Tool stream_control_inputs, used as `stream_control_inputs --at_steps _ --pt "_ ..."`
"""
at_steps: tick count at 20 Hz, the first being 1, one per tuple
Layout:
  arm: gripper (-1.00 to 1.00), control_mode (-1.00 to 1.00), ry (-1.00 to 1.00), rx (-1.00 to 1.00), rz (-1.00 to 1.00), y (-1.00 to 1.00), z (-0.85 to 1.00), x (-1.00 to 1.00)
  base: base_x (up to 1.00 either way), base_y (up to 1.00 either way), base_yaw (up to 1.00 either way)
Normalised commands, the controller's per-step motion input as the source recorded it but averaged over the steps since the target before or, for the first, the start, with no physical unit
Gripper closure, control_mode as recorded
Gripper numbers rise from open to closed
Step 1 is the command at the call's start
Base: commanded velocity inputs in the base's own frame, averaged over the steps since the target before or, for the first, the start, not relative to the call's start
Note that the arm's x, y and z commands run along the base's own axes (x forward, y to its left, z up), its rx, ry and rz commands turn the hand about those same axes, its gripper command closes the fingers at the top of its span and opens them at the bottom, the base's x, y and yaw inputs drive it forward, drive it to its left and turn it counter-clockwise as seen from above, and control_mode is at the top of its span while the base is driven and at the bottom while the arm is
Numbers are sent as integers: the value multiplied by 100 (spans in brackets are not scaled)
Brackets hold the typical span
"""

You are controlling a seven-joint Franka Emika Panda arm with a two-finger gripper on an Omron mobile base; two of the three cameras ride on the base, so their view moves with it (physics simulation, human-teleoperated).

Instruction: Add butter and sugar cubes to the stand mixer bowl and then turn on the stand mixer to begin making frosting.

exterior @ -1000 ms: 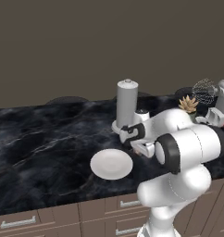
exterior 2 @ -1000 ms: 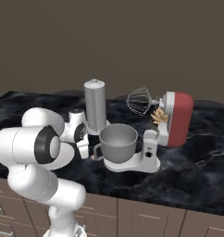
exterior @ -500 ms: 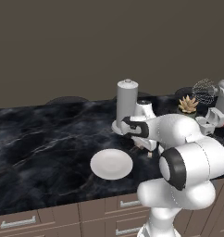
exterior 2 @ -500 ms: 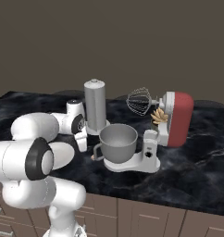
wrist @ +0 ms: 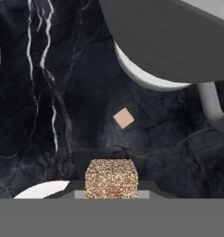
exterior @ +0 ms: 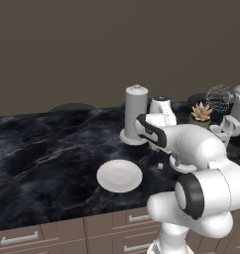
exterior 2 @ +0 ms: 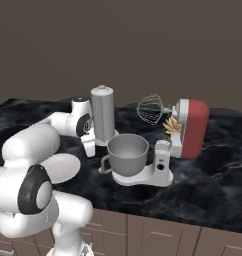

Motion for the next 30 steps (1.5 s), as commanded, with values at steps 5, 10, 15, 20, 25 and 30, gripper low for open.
stream_control_inputs --at_steps 5,10,15,20,25,30 --pt "100 -100 -2 0 0 -46 44 -1 0 0 0" --pt "100 -100 -2 0 0 -48 32 -1 0 0 0" --pt "100 -100 -1 0 0 -45 20 -2 0 0 0" --pt "100 -100 0 -1 0 -46 1 0 0 0 0" --pt "100 -100 0 0 0 -47 0 0 0 0 0" --pt "100 -100 2 -2 0 -30 -7 4 0 0 0"
